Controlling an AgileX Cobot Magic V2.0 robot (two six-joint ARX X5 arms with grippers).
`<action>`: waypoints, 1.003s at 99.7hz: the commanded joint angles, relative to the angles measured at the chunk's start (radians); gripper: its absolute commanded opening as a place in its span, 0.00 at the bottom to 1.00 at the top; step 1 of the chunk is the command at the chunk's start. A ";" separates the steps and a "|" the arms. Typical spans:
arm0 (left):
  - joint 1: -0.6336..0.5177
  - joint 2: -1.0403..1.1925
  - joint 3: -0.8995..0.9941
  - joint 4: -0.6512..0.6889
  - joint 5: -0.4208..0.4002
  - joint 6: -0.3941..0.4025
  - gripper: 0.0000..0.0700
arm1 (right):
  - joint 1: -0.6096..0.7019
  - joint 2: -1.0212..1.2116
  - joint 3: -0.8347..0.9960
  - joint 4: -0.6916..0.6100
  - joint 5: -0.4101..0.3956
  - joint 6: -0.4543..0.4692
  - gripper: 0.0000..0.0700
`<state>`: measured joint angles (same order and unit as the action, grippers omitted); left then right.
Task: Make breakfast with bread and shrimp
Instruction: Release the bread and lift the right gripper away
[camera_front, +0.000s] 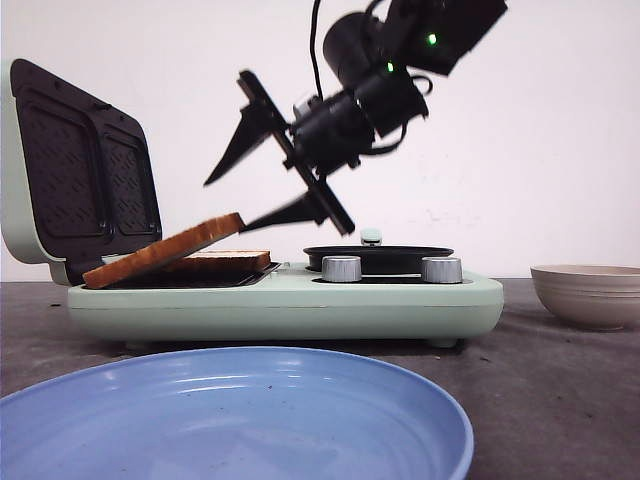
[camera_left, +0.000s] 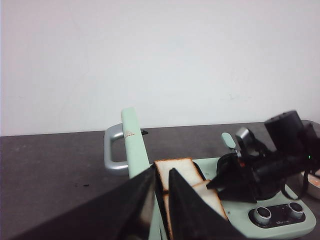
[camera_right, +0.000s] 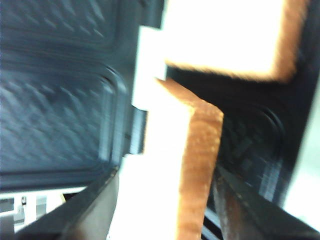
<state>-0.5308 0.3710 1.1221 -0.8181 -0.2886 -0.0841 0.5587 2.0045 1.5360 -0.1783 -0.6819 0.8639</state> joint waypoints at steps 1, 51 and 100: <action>-0.006 0.000 0.011 0.012 0.002 0.014 0.00 | -0.003 0.021 0.064 -0.049 0.004 -0.045 0.52; -0.006 0.000 0.011 0.034 0.002 0.013 0.00 | -0.043 -0.034 0.332 -0.538 0.301 -0.431 0.42; -0.005 0.033 0.011 0.033 0.002 0.012 0.00 | -0.106 -0.293 0.312 -0.640 0.571 -0.592 0.02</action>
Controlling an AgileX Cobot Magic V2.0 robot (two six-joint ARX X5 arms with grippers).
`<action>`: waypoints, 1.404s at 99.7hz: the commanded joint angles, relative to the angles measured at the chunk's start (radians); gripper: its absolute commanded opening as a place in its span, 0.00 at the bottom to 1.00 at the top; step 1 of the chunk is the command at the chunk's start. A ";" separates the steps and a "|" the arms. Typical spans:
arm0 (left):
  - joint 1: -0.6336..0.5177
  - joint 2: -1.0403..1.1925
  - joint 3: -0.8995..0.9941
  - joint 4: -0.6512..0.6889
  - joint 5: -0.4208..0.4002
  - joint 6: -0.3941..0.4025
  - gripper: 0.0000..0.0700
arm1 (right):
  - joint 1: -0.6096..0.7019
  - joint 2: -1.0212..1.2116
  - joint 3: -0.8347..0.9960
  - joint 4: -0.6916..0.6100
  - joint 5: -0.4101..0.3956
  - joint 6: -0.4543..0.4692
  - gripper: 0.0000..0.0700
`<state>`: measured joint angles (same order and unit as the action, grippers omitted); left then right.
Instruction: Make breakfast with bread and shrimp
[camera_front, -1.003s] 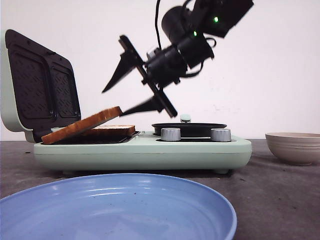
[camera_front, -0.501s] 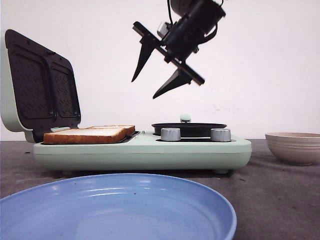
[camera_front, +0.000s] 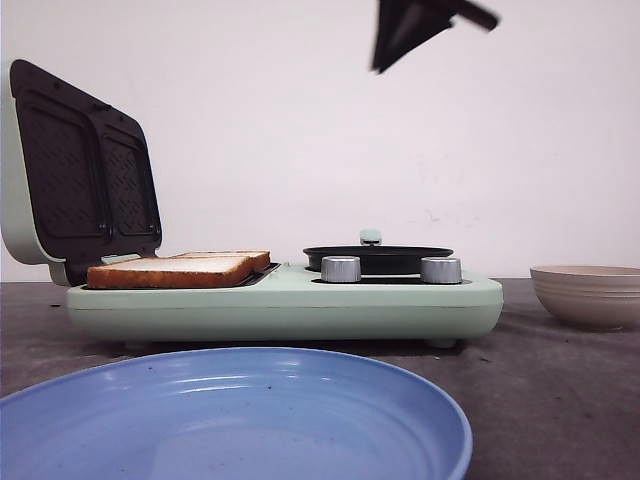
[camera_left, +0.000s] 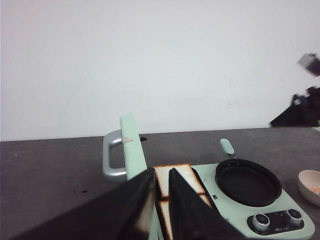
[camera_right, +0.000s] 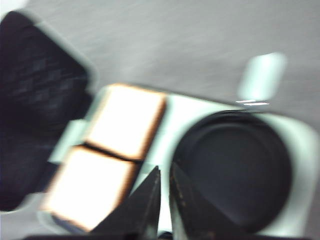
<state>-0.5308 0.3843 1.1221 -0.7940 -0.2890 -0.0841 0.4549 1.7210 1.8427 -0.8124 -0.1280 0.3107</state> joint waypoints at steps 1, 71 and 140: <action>-0.006 0.021 0.011 0.009 0.002 0.012 0.00 | -0.004 -0.014 0.002 -0.006 0.017 -0.039 0.02; -0.005 0.070 -0.032 0.130 0.046 0.012 0.00 | -0.316 -0.550 -0.779 0.315 -0.109 -0.077 0.02; -0.005 0.276 -0.032 0.224 0.137 0.127 0.00 | -0.385 -0.796 -0.850 0.337 -0.193 -0.169 0.02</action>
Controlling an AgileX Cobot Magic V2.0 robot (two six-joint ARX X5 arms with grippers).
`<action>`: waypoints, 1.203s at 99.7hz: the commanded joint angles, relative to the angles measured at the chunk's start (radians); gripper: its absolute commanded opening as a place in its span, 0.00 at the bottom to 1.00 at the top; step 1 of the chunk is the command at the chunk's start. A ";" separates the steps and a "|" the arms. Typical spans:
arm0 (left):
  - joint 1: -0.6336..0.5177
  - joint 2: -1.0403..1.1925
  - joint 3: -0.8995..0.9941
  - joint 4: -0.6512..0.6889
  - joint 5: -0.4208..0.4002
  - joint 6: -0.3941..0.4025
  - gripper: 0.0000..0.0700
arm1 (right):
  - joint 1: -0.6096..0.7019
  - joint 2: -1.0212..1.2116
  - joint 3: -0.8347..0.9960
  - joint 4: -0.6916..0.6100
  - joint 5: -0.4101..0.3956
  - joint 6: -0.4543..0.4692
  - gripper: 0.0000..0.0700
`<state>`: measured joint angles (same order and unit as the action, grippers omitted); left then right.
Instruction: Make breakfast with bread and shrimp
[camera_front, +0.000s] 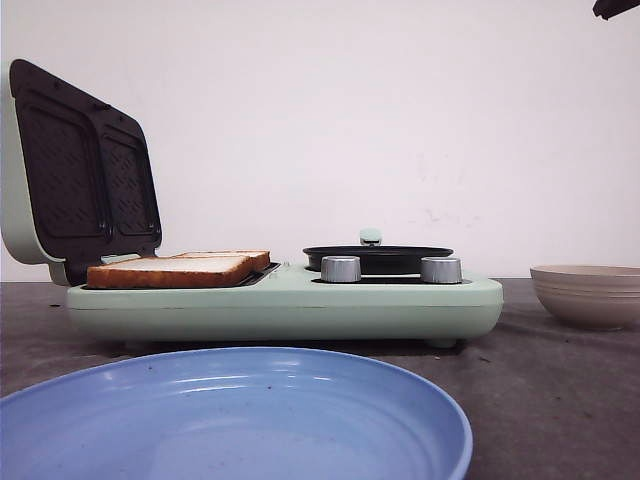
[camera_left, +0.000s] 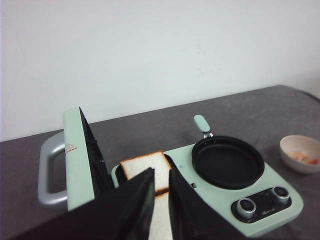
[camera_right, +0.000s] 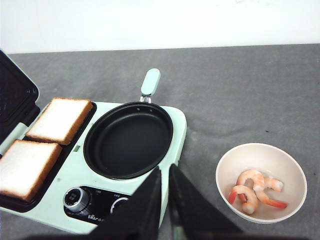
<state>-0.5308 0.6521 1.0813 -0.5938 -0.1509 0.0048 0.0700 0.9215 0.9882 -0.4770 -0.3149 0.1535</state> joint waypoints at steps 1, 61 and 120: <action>-0.005 0.009 0.009 0.027 -0.004 0.039 0.00 | 0.000 0.004 0.004 0.002 -0.009 -0.011 0.02; 0.320 0.214 0.122 0.170 0.009 -0.123 0.00 | 0.085 0.004 0.004 0.017 -0.245 -0.009 0.02; 0.707 0.616 0.425 -0.238 0.434 -0.181 0.09 | 0.148 0.004 0.004 0.020 -0.299 -0.010 0.02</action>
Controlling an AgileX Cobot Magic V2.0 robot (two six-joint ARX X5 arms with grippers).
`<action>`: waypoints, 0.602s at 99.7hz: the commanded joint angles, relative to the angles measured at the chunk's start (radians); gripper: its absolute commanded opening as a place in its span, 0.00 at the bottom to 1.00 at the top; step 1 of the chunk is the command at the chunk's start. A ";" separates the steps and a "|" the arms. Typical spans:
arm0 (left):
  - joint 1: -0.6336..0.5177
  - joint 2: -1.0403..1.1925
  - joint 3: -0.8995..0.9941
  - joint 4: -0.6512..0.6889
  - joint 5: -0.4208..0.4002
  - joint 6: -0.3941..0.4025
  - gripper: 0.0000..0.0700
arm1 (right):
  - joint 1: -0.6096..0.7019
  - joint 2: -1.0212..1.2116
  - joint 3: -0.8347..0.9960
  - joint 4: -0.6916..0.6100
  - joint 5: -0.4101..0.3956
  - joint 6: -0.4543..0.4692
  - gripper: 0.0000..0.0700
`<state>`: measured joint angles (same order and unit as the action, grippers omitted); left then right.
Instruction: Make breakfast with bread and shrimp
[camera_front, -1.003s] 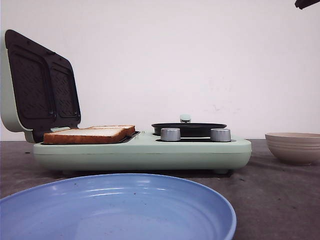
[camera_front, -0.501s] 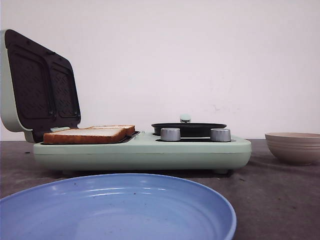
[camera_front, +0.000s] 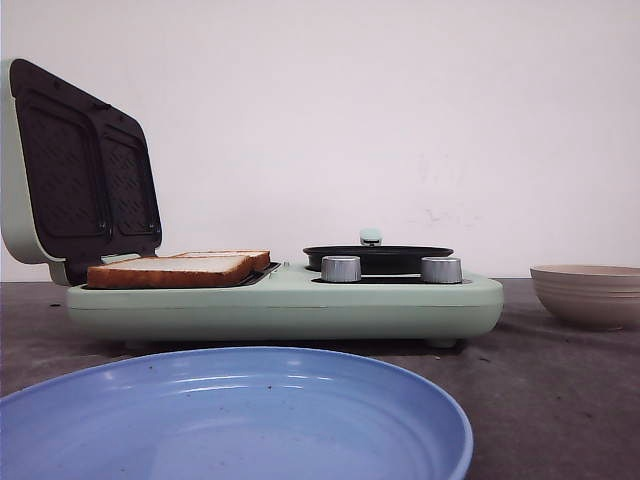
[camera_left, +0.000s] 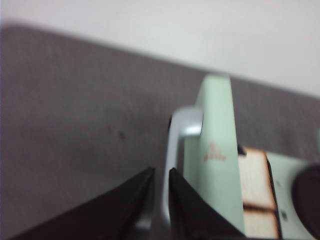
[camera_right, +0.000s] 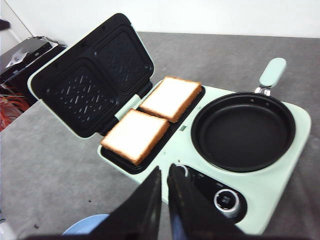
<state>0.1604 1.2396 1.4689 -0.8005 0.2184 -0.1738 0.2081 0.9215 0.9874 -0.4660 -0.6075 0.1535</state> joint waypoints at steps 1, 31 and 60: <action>0.022 0.035 0.043 -0.043 0.084 -0.003 0.11 | 0.012 0.004 0.005 0.009 -0.007 -0.010 0.02; 0.101 0.097 0.058 -0.116 0.261 -0.004 0.18 | 0.039 0.004 0.005 0.008 -0.007 -0.010 0.02; 0.161 0.148 0.058 -0.097 0.373 -0.130 0.46 | 0.039 0.004 0.005 0.008 -0.026 -0.009 0.02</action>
<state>0.3130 1.3605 1.5005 -0.9108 0.5449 -0.2485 0.2420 0.9215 0.9874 -0.4660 -0.6285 0.1532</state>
